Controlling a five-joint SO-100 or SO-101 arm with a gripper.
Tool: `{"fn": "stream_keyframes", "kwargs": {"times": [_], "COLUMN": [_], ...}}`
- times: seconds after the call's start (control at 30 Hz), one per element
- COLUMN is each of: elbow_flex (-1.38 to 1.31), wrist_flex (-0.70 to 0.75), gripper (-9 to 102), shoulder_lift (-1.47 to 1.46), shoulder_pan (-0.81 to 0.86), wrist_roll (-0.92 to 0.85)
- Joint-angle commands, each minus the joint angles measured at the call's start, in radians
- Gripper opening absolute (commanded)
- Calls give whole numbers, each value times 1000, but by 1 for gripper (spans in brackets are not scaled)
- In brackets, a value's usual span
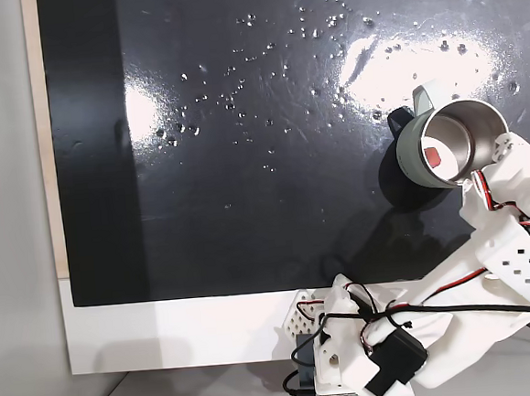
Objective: Grasp a cube and put it in the cup.
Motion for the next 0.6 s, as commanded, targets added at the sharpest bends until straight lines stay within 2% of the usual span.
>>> {"fn": "stream_keyframes", "kwargs": {"times": [0.0, 0.57], "elbow_flex": [8, 63], "wrist_flex": [2, 3], "gripper": [24, 23], "shoulder_lift": [43, 100], "shoulder_pan": [-20, -95], "wrist_roll": [12, 44]}}
